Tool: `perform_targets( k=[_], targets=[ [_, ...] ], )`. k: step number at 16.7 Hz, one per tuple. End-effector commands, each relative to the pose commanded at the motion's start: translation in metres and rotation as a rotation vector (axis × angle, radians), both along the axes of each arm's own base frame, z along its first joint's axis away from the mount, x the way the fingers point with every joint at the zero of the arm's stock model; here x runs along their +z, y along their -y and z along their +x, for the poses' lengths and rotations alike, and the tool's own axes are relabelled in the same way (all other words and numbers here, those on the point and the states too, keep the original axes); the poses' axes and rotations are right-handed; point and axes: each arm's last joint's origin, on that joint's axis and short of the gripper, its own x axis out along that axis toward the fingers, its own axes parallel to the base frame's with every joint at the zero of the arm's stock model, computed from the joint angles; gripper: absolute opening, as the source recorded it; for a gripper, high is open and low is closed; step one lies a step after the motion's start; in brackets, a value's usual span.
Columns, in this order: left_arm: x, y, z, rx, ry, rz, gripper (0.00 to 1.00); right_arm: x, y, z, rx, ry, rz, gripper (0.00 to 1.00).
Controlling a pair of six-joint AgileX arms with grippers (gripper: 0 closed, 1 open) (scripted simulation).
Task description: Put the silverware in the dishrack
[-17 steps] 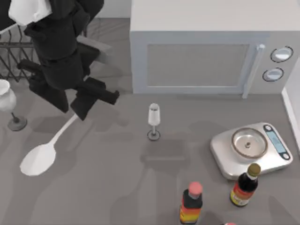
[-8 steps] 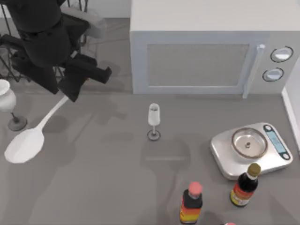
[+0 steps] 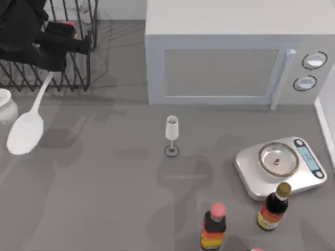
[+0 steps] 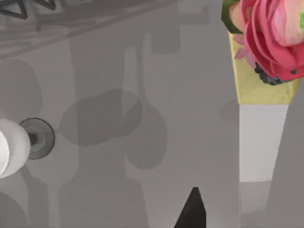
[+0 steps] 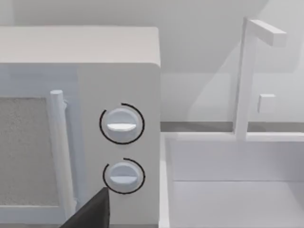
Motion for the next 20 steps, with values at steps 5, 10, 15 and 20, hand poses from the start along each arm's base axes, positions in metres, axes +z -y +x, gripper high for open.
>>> perform_targets(
  k=[5,10,15,20],
  targets=[
    [0.028,-0.057,-0.022,0.157,0.406,-0.140,0.00,0.000,0.000,0.000,0.000,0.000,0.000,1.00],
    [0.059,-0.101,-0.069,0.262,0.887,-0.198,0.00,0.000,0.000,0.000,0.000,0.000,0.000,1.00],
    [0.075,-0.117,-0.111,0.301,1.159,-0.186,0.00,0.000,0.000,0.000,0.000,0.000,0.000,1.00],
    [0.077,-0.117,-0.113,0.300,1.169,-0.184,0.00,0.000,0.000,0.000,0.000,0.000,0.000,1.00]
  ],
)
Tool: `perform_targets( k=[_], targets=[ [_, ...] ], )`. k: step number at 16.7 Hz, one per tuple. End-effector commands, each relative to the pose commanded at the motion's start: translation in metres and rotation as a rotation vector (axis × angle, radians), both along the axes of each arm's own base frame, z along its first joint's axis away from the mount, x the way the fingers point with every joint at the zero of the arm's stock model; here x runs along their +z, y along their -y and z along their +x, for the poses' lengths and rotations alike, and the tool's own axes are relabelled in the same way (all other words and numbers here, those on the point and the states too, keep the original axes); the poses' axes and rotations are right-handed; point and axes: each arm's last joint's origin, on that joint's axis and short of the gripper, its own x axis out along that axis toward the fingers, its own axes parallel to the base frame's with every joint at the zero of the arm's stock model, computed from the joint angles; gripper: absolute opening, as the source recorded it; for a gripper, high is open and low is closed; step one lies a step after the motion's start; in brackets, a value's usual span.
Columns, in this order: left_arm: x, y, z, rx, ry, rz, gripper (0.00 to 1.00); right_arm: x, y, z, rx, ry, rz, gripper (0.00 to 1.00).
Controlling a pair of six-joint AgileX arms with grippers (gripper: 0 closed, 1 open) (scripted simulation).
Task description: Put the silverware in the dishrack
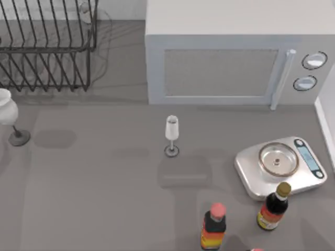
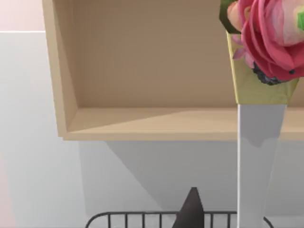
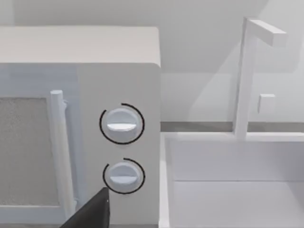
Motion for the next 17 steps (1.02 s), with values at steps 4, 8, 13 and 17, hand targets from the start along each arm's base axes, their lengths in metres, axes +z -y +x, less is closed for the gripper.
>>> perform_targets(
  k=[4,8,13,17],
  targets=[
    [-0.005,-0.002,0.021,-0.002,0.000,-0.001,0.00,0.000,0.000,0.000,0.000,0.000,0.000,1.00],
    [-0.036,-0.009,0.086,0.002,-0.006,-0.003,0.00,0.000,0.000,0.000,0.000,0.000,0.000,1.00],
    [-0.114,-0.009,0.166,0.004,0.016,0.002,0.00,0.000,0.000,0.000,0.000,0.000,0.000,1.00],
    [-0.175,-0.001,0.194,0.002,0.013,0.000,0.00,0.000,0.000,0.000,0.000,0.000,0.000,1.00]
  ],
)
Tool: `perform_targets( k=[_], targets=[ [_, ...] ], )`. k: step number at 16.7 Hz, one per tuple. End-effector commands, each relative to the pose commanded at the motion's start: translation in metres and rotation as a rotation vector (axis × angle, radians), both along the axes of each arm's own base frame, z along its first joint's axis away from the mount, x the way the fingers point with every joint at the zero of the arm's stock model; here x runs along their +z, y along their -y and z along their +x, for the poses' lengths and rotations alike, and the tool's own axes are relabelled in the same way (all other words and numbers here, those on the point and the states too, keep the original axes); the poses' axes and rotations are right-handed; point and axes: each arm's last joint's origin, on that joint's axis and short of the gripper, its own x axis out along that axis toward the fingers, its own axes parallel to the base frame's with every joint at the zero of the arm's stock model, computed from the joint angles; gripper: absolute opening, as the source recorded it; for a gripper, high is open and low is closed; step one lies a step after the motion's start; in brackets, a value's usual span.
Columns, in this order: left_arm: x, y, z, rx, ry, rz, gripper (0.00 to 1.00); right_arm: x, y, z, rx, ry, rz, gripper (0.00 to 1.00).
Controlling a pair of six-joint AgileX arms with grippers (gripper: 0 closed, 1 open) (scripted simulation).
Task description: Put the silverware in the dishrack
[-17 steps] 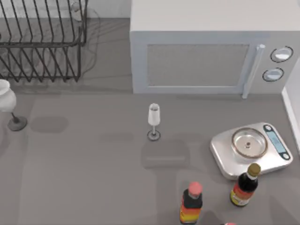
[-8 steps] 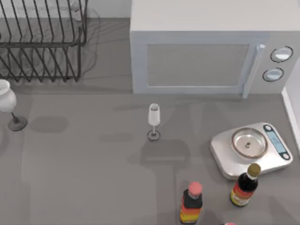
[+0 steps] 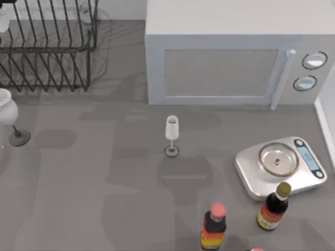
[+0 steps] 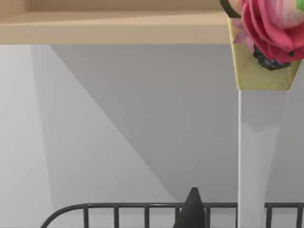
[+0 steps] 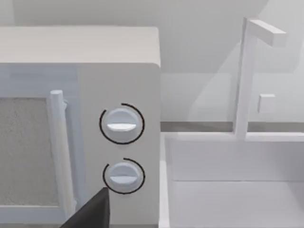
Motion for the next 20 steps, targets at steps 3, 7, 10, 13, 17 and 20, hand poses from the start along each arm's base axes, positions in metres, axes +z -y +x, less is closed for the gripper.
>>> perform_targets(
  k=[3,7,10,13,17,20],
  targets=[
    [-0.024,0.004,0.005,-0.001,-0.012,-0.002,0.00,0.000,0.000,0.000,0.000,0.000,0.000,1.00],
    [-0.025,0.004,0.005,-0.001,-0.013,-0.002,0.00,0.000,0.000,0.000,0.000,0.000,0.000,1.00],
    [-0.025,0.004,0.005,-0.001,-0.013,-0.002,0.15,0.000,0.000,0.000,0.000,0.000,0.000,1.00],
    [-0.025,0.004,0.005,-0.001,-0.013,-0.002,0.38,0.000,0.000,0.000,0.000,0.000,0.000,1.00],
    [-0.025,0.004,0.005,-0.001,-0.013,-0.002,0.68,0.000,0.000,0.000,0.000,0.000,0.000,1.00],
    [-0.025,0.004,0.005,-0.001,-0.013,-0.002,0.90,0.000,0.000,0.000,0.000,0.000,0.000,1.00]
  ],
)
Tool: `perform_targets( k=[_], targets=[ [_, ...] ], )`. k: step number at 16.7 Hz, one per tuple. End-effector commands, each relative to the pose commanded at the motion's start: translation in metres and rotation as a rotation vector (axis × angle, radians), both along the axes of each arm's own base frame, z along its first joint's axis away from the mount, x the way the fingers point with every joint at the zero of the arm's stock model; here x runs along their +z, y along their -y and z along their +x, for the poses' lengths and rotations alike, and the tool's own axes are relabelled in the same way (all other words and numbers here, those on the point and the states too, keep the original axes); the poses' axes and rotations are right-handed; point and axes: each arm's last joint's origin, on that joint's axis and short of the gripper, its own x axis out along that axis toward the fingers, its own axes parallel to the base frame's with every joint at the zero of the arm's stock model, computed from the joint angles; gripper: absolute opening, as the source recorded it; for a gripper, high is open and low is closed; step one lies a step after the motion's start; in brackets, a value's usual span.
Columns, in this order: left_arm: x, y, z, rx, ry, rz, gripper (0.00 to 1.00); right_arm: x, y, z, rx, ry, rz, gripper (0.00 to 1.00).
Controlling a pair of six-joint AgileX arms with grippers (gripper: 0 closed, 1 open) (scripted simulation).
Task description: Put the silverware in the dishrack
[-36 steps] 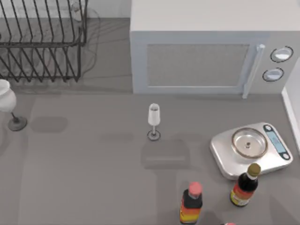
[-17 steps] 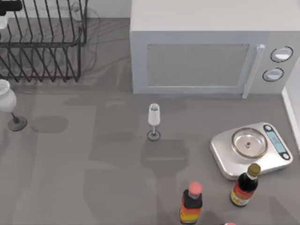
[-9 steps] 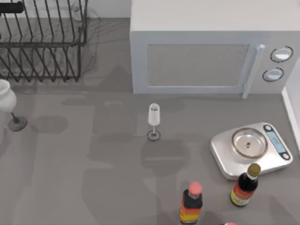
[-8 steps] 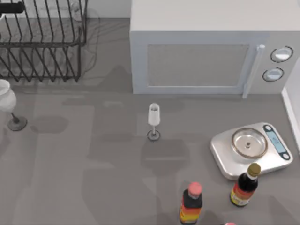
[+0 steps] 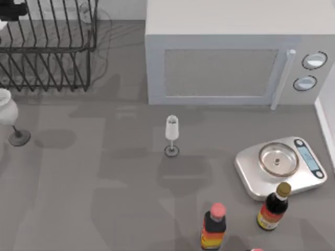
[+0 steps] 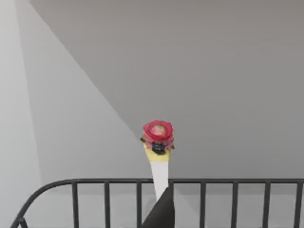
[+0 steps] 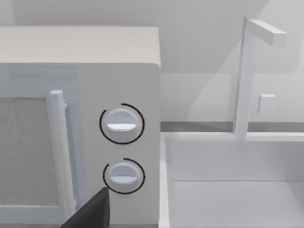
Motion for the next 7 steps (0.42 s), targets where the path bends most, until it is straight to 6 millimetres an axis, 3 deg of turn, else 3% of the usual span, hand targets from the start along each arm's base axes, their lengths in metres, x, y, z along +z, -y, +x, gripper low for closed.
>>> perform_targets(
  k=[2,7],
  targets=[
    [0.0000,0.0000,0.0000,0.000,0.000,0.000,1.00,0.0000,0.0000,0.0000,0.000,0.000,0.000,1.00],
    [0.0000,0.0000,0.0000,0.000,0.000,0.000,1.00,0.0000,0.0000,0.0000,0.000,0.000,0.000,1.00]
  ],
)
